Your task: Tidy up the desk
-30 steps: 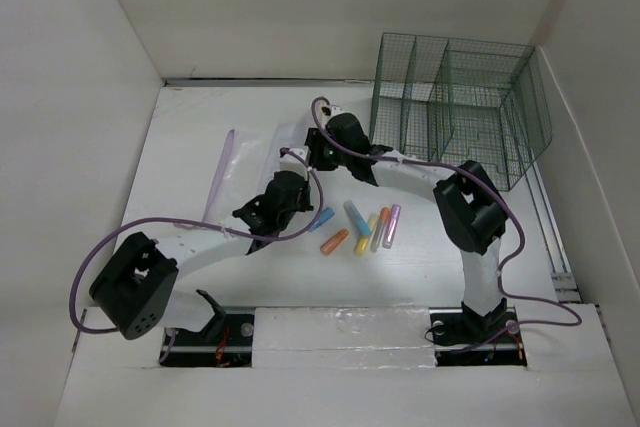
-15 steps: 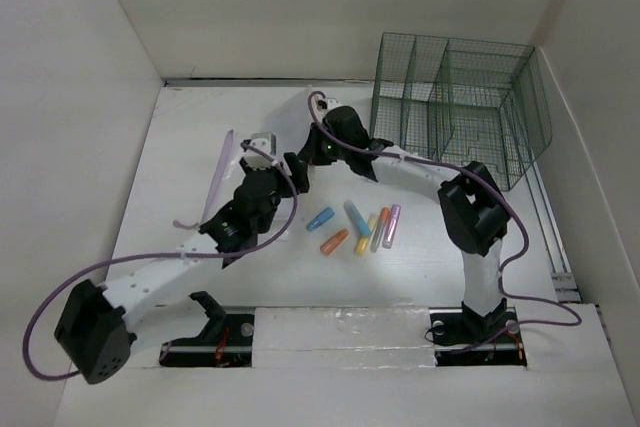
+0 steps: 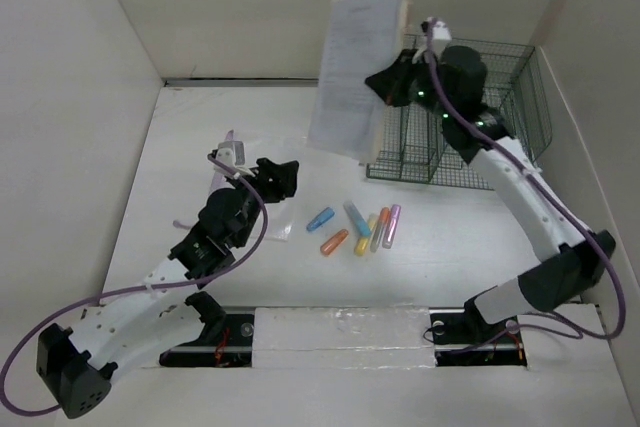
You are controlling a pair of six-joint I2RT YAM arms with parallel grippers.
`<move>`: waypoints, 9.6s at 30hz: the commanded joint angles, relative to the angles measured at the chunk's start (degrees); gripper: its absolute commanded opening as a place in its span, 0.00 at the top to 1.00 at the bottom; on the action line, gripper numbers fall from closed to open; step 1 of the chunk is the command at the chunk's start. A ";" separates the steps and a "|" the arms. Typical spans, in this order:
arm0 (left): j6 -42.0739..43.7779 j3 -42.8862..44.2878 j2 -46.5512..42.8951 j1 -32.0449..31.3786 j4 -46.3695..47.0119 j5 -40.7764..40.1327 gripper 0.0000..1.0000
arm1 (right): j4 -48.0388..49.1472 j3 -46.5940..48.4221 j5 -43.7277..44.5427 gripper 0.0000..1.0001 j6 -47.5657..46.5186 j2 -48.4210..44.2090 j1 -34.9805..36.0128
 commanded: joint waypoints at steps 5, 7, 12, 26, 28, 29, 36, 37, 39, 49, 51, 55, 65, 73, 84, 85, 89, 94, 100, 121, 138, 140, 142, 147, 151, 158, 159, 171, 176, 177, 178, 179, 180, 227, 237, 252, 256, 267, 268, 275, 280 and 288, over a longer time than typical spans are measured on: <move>-2.45 -4.48 -0.09 -0.37 3.79 10.04 0.41 | -7.45 4.88 4.61 1.00 -4.54 -14.82 -10.19; -2.53 -5.01 0.09 -0.37 4.41 10.84 0.42 | -6.22 4.89 5.23 1.00 -4.98 -16.59 -11.69; -2.36 -6.68 0.35 -0.37 5.99 13.13 0.42 | -5.08 5.94 11.90 1.00 -9.80 -18.53 -13.01; -2.53 -8.70 2.63 -0.37 9.42 16.73 0.43 | 17.50 -4.69 27.98 1.00 -20.18 -15.82 -10.11; -2.53 -8.79 2.90 -0.37 9.59 17.00 0.43 | 22.14 -6.88 30.70 1.00 -22.37 -15.02 -8.27; -2.36 -8.88 3.07 -0.37 9.86 17.09 0.43 | 23.82 -7.59 32.54 1.00 -23.25 -14.67 -7.74; -2.01 -9.32 4.13 -0.37 10.47 18.49 0.43 | 38.08 -12.08 39.24 1.00 -33.27 -9.57 -3.08; -2.01 -9.32 4.13 -0.37 10.56 18.58 0.43 | 41.30 -12.95 41.16 1.00 -34.15 -8.09 -2.55; -1.92 -9.32 4.30 -0.37 10.65 18.41 0.43 | 43.95 -13.66 43.54 1.00 -36.17 -6.67 -1.24; -1.30 -9.58 5.36 -0.37 11.00 18.05 0.43 | 61.61 -19.02 44.78 1.00 -39.34 1.67 -0.17; -1.13 -9.84 5.53 -0.37 11.00 17.79 0.43 | 63.56 -19.46 44.69 1.00 -39.87 3.87 -0.17; -0.78 -10.02 5.97 -0.37 11.53 17.44 0.43 | 70.49 -21.74 45.31 1.00 -40.92 6.86 0.35; -0.34 -10.11 8.26 -0.37 13.37 17.35 0.43 | 77.01 -25.00 45.57 1.00 -41.01 13.54 0.35; -0.51 -10.46 9.84 -0.37 15.39 17.53 0.43 | 80.44 -27.46 45.22 1.00 -40.05 17.59 -0.17; -0.51 -11.07 10.72 -0.37 17.07 17.79 0.43 | 84.75 -28.87 46.63 1.00 -39.61 22.07 -0.70; -0.60 -11.25 10.72 -0.37 17.24 17.88 0.43 | 85.10 -28.87 46.80 1.00 -39.69 22.51 -0.70; -0.51 -11.08 10.81 -0.37 17.68 18.40 0.43 | 86.33 -28.60 47.76 1.00 -39.69 24.27 -0.70; -0.34 -11.07 11.16 -0.37 17.59 18.41 0.43 | 89.05 -27.29 50.40 0.98 -40.92 26.73 -0.09; -0.16 -11.25 11.34 -0.37 17.68 18.23 0.43 | 89.93 -26.58 51.72 0.98 -42.33 28.84 0.97; -0.95 -12.13 11.77 -0.37 18.91 18.40 0.43 | 77.48 -31.50 54.81 0.26 -35.23 19.80 2.11; -0.95 -11.87 8.43 -0.37 17.68 19.90 0.43 | 4.89 -5.25 47.71 0.00 -14.21 5.19 -0.70; -0.95 -12.04 8.52 -0.37 18.38 20.33 0.43 | -5.22 0.46 45.32 0.00 -13.33 7.03 -2.02; -0.95 -12.22 8.61 -0.37 18.91 20.60 0.43 | -8.92 5.49 44.34 0.00 -13.42 8.01 -3.42; -0.60 -12.39 8.18 -0.37 19.44 21.92 0.43 | -14.64 14.27 38.31 0.00 -13.24 13.00 -7.20; -0.51 -13.45 6.86 -0.37 19.44 21.92 0.43 | -23.85 27.96 35.03 0.02 -14.11 19.42 -8.26; -0.69 -14.59 6.24 -0.37 20.58 22.62 0.43 | -27.49 33.63 32.92 0.22 -14.38 23.74 -8.78; -0.69 -14.59 6.41 -0.37 20.67 22.71 0.43 | -27.49 33.71 32.31 0.26 -14.30 24.00 -9.31; -1.04 -15.65 5.54 -0.37 21.29 23.06 0.43 | -16.00 22.65 39.14 0.98 -15.96 17.09 -6.51; -1.04 -15.65 5.71 -0.37 21.37 22.98 0.43 | -1.14 13.33 41.26 1.00 -23.25 11.09 -3.70; -1.04 -15.73 5.71 -0.37 21.37 22.98 0.43 | 0.53 12.63 41.79 1.00 -23.96 10.56 -2.91; -1.13 -15.73 5.89 -0.37 21.46 22.98 0.43 | 3.25 12.10 42.57 1.00 -27.09 9.78 -2.90; -1.13 -15.73 5.89 -0.37 21.46 22.98 0.43 | 4.23 11.48 43.37 1.00 -28.08 9.59 -2.29; -1.13 -15.73 5.89 -0.37 21.46 22.98 0.43 | 5.11 11.39 44.50 1.00 -29.05 9.51 -2.28; -1.22 -15.91 6.06 -0.37 21.90 22.71 0.43 | 10.57 -0.75 34.87 1.00 -21.94 7.83 -6.15; -0.86 -15.73 5.10 -0.37 20.76 20.69 0.43 | 7.58 0.67 35.19 0.45 -19.13 10.65 -7.56; -3.76 -9.68 5.71 -0.37 9.27 7.88 0.41 | 8.54 -7.50 38.28 0.05 -17.20 -6.39 -5.10; -7.36 -7.04 5.89 -0.37 5.73 3.03 0.37 | 11.45 -14.18 36.78 0.44 -15.79 -11.41 -0.54; -15.54 -3.51 8.52 7.18 5.11 -0.92 0.40 | 16.80 -21.22 26.78 0.95 -6.49 2.35 16.26; -16.76 -5.34 7.48 9.54 7.29 0.29 0.48 | 18.46 -20.35 23.72 0.81 -5.43 6.39 17.13; -21.77 -4.23 13.17 26.94 9.95 16.62 0.53 | 21.91 -14.64 15.26 0.43 -1.47 22.84 17.76; -23.19 -6.76 17.14 32.67 12.14 23.59 0.52 | 22.26 -11.73 15.42 0.42 3.19 30.06 17.76; -23.01 -8.17 20.47 34.51 9.60 17.79 0.49 | 25.24 -11.99 15.08 0.42 6.97 34.37 17.23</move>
